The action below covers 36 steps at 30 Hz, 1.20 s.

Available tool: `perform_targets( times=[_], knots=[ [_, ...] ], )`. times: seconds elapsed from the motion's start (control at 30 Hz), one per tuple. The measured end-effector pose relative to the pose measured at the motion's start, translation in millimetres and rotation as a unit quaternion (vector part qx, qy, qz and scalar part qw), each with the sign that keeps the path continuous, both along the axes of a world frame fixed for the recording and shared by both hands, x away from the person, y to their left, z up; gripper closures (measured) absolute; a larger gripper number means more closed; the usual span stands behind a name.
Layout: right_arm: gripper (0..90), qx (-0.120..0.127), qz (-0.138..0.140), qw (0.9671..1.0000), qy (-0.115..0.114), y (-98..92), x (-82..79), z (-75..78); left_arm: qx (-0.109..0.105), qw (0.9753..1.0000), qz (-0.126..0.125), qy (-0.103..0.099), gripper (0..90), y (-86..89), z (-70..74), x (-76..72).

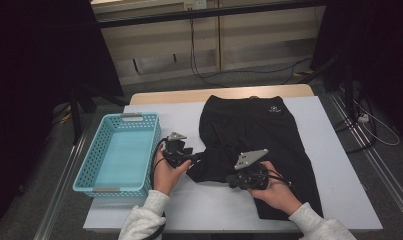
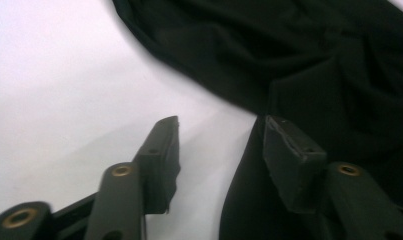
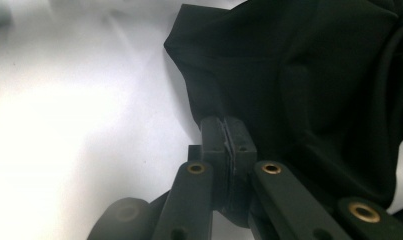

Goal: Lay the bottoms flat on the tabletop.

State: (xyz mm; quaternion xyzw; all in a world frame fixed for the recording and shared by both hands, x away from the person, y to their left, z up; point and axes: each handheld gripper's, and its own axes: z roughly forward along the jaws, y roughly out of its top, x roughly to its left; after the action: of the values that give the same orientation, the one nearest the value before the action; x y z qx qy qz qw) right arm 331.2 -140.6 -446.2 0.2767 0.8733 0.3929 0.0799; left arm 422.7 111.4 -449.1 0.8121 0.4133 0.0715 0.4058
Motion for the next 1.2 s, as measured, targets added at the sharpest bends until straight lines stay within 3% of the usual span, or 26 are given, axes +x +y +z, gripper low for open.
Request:
perform_targets(
  times=[0.17,0.2,0.27,0.33,0.5,0.57,0.63,0.9,1.03,1.13,1.2],
  knots=[
    [89.8,-0.015,0.01,0.9998,0.001,0.6,-4.2,-4.3,0.012,0.9998,-0.014,0.011,54.5,-9.1,-7.9,-2.8],
    [89.8,-0.023,0.006,0.9997,-0.001,0.5,-4.9,-5.6,0.014,0.9997,-0.019,0.005,57.5,-11.3,-8.5,-3.5],
    [89.7,-0.023,0.007,0.9997,0.002,0.7,-5.2,-6.6,0.006,0.9995,-0.019,0.022,63.3,-15.0,-7.6,-4.0],
    [89.6,-0.024,0.005,0.9997,0.001,0.9,-5.1,-6.5,0.015,0.9994,-0.024,0.019,71.6,-18.3,-7.8,-5.6],
    [89.7,-0.024,0.008,0.9997,0.002,0.6,-3.9,-7.5,0.01,0.9987,-0.024,0.044,88.4,-22.5,-6.7,-7.0],
    [89.7,-0.024,0.006,0.9997,0.001,0.4,-3.8,-7.1,0.012,0.9981,-0.024,0.056,89.2,-22.8,-3.5,-7.4],
    [89.7,-0.02,0.004,0.9998,-0.001,-0.3,-3.9,-5.8,0.0,0.9981,-0.019,0.059,89.7,-20.6,1.2,-8.3],
    [89.8,-0.005,-0.011,0.9999,-0.005,-11.8,0.3,1.2,-0.037,0.9977,0.016,0.054,89.9,6.8,24.9,-8.0],
    [89.8,-0.002,-0.012,0.9999,-0.003,-14.7,0.5,2.6,-0.043,0.9971,0.034,0.052,89.9,16.0,30.1,-8.8],
    [89.9,0.001,-0.001,1.0,0.006,-11.8,-0.8,1.2,-0.038,0.9976,0.029,0.05,89.7,14.7,28.4,-9.2],
    [89.8,-0.011,0.01,0.9999,0.004,-9.4,-2.3,0.2,-0.035,0.9976,0.029,0.053,89.9,13.9,27.3,-8.7]
  ],
)
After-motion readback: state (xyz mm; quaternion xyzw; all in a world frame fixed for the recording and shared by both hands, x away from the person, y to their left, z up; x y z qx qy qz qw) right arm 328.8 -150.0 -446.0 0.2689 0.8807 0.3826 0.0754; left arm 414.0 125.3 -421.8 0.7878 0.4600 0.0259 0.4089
